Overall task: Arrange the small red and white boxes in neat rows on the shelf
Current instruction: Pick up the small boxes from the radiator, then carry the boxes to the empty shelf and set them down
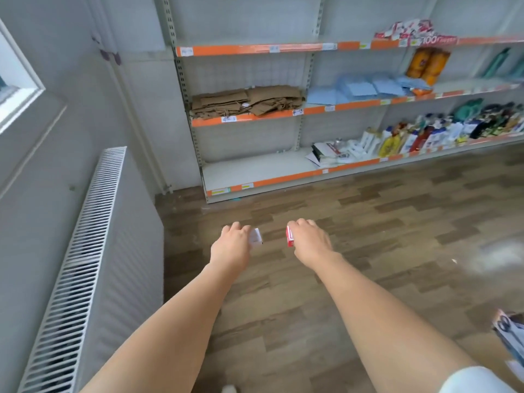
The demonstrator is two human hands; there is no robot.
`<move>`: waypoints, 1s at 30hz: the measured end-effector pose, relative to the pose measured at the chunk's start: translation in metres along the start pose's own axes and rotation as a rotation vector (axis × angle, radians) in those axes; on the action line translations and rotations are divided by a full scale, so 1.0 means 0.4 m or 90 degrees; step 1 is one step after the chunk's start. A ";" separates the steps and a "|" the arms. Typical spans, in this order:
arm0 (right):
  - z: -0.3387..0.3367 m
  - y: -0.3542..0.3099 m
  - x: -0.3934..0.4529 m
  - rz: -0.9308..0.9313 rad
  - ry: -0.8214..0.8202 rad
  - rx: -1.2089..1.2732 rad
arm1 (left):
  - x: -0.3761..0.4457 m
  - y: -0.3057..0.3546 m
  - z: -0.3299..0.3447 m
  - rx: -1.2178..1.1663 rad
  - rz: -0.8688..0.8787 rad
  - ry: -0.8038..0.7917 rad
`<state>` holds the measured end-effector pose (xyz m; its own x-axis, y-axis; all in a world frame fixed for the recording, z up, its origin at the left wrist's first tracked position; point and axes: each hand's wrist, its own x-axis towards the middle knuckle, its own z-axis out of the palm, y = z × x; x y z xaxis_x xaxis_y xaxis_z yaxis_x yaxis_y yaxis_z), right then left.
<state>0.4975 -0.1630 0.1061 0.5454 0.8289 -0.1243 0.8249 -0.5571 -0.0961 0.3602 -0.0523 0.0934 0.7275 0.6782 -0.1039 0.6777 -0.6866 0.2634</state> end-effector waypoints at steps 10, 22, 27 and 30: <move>-0.086 0.143 0.226 0.084 0.018 -0.012 | 0.320 0.110 -0.051 0.018 0.093 -0.036; -0.170 0.231 0.550 0.113 0.005 -0.031 | 0.729 0.172 -0.131 0.032 0.169 -0.064; -0.211 0.325 0.683 0.124 0.015 -0.034 | 0.893 0.240 -0.143 0.032 0.193 -0.057; -0.232 0.405 0.782 0.132 0.026 -0.036 | 1.007 0.297 -0.138 0.033 0.202 -0.061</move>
<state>0.8156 0.0104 0.1433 0.7085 0.6992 -0.0958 0.7012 -0.7128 -0.0164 0.7279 0.1536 0.1358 0.9085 0.4019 -0.1148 0.4180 -0.8740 0.2480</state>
